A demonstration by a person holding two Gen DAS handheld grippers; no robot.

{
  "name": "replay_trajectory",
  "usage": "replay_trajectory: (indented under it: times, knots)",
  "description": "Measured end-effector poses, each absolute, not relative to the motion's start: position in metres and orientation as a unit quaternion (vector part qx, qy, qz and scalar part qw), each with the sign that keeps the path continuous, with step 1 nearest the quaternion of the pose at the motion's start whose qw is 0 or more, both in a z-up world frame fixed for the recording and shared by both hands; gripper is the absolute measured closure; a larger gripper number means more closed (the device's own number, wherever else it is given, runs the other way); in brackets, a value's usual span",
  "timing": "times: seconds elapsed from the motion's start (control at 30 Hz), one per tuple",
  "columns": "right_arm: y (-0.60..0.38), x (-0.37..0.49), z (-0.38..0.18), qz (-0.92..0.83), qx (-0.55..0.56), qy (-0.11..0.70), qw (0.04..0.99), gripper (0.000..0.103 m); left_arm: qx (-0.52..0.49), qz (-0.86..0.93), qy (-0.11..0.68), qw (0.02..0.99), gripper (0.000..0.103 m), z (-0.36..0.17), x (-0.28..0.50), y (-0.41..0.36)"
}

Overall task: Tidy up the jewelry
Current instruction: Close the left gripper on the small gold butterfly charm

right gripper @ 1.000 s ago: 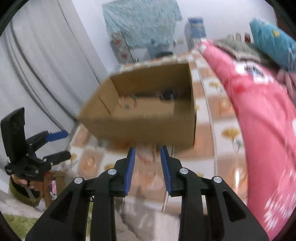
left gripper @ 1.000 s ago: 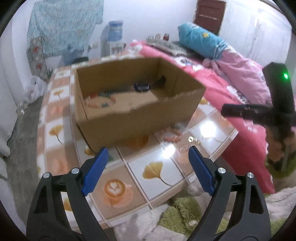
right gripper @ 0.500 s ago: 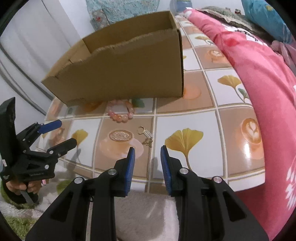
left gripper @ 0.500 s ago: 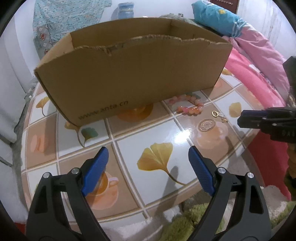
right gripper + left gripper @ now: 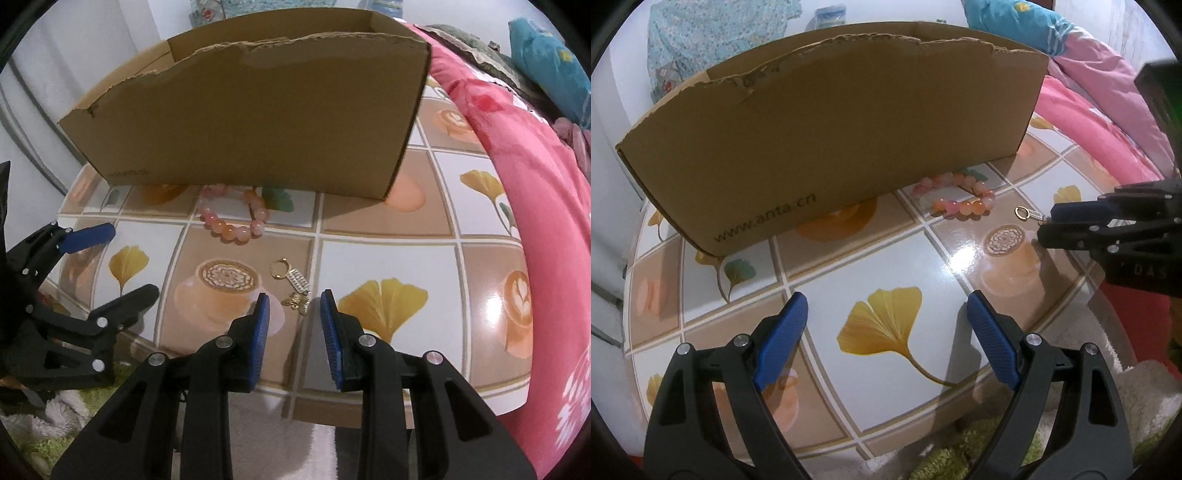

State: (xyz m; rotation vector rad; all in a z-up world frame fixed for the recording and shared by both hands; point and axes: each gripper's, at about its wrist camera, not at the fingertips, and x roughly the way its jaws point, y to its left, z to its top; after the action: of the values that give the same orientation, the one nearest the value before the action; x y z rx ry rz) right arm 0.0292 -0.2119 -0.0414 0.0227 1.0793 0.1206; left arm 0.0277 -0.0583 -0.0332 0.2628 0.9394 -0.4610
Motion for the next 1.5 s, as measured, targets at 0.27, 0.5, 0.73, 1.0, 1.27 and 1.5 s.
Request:
replay_trajectory:
  times: [0.27, 0.5, 0.73, 1.0, 1.27, 1.5]
  knots:
    - [-0.196, 0.034, -0.042, 0.076, 0.024, 0.519, 0.851, 0.075, 0.124, -0.232, 0.436, 0.861, 0.019, -0.034, 0.025, -0.052]
    - [-0.177, 0.045, -0.043, 0.101, 0.035, 0.523, 0.845, 0.076, 0.119, -0.238, 0.43, 0.863, 0.019, -0.034, 0.019, -0.041]
    - [-0.154, 0.059, -0.045, 0.16, 0.078, 0.522, 0.834, 0.077, 0.112, -0.241, 0.43, 0.863, 0.019, -0.034, 0.02, -0.038]
    - [-0.154, 0.065, -0.043, 0.196, 0.134, 0.506, 0.829, 0.076, 0.109, -0.239, 0.423, 0.867, 0.019, -0.028, 0.013, -0.036]
    - [-0.204, 0.042, -0.041, 0.163, 0.17, 0.487, 0.841, 0.076, 0.112, -0.278, 0.398, 0.867, 0.04, -0.02, 0.005, -0.056]
    - [-0.229, 0.034, -0.043, 0.158, 0.191, 0.478, 0.842, 0.076, 0.157, -0.292, 0.389, 0.859, 0.07, -0.026, 0.012, -0.077]
